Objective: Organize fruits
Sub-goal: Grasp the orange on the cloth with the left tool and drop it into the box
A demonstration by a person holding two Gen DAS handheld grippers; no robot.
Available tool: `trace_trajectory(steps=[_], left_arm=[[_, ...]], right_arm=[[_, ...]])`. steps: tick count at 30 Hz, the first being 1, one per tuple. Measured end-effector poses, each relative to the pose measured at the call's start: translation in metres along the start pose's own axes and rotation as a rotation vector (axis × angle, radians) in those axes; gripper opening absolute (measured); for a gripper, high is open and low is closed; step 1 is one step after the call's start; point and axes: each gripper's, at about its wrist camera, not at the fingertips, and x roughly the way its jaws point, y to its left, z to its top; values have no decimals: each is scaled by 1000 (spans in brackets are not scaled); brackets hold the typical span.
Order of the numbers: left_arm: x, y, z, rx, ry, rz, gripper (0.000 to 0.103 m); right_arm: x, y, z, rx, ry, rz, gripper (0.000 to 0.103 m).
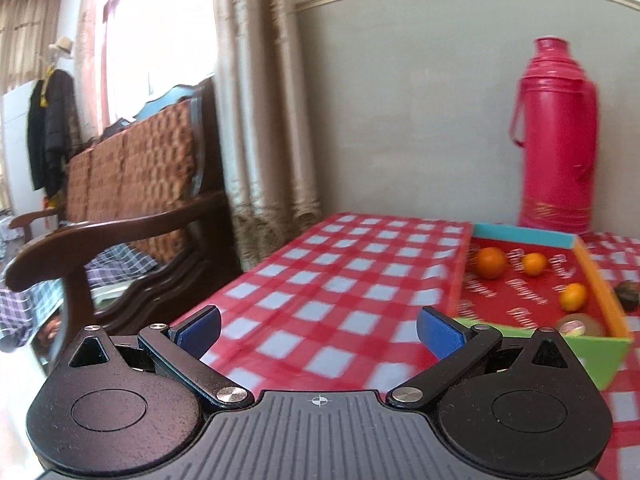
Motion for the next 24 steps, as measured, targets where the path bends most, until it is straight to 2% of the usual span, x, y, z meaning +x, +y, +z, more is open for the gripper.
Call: trace_trajectory(steps=[9,24], left_arm=[[-13,-69,5,36,-23,-116,103],[-27,-143,8,80,-61,-244,103]], right_arm=[[-20,-64,2,54,0,-103,97],[-29,-123,-12,74,22,-209,97]])
